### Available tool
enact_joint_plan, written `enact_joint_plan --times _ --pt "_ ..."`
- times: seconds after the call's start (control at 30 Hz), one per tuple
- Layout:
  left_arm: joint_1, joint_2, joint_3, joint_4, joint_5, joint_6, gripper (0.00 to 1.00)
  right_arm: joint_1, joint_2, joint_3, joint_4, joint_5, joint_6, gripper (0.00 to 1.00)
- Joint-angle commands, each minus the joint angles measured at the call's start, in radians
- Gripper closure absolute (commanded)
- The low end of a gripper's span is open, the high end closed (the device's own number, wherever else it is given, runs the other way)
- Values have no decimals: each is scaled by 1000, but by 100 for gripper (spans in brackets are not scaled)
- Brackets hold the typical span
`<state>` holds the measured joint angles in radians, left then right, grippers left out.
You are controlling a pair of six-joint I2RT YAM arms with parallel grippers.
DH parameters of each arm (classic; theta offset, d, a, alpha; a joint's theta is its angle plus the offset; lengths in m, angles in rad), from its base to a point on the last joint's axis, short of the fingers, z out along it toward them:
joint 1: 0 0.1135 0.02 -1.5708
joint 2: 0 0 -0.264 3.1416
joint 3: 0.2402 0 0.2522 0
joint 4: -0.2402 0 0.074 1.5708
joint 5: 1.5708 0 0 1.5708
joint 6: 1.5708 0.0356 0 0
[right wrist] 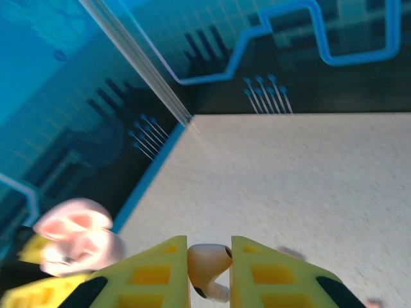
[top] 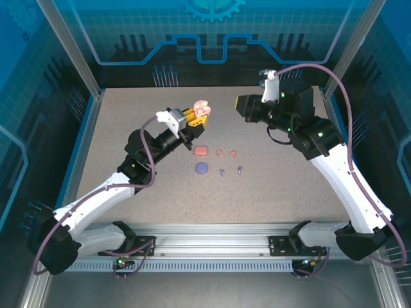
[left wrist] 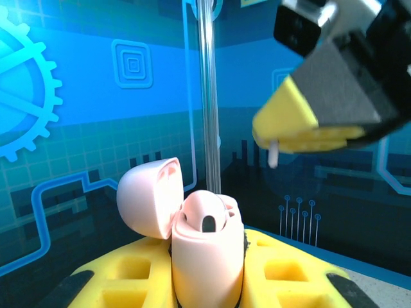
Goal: Insert wireless bluetooth earbuds into charging case
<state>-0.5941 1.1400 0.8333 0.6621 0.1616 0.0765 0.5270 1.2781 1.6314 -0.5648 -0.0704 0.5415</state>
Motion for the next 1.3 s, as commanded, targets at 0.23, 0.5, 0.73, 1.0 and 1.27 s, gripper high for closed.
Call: enact_joint_plan --times 0.23,0.5,0.73,1.0,1.27 --pt "-19 51 62 49 34 -21 100 9 81 54 181 -174 49 82" --pt "-20 64 69 52 30 -18 100 77 73 23 162 -149 25 82" --pt "-21 61 67 54 27 -17 100 107 57 -28 166 -126 27 82" --pt "-22 58 66 54 24 -12 100 107 60 -34 152 -136 31 83" --pt "-22 63 69 55 25 -13 100 119 60 -41 148 -138 31 84"
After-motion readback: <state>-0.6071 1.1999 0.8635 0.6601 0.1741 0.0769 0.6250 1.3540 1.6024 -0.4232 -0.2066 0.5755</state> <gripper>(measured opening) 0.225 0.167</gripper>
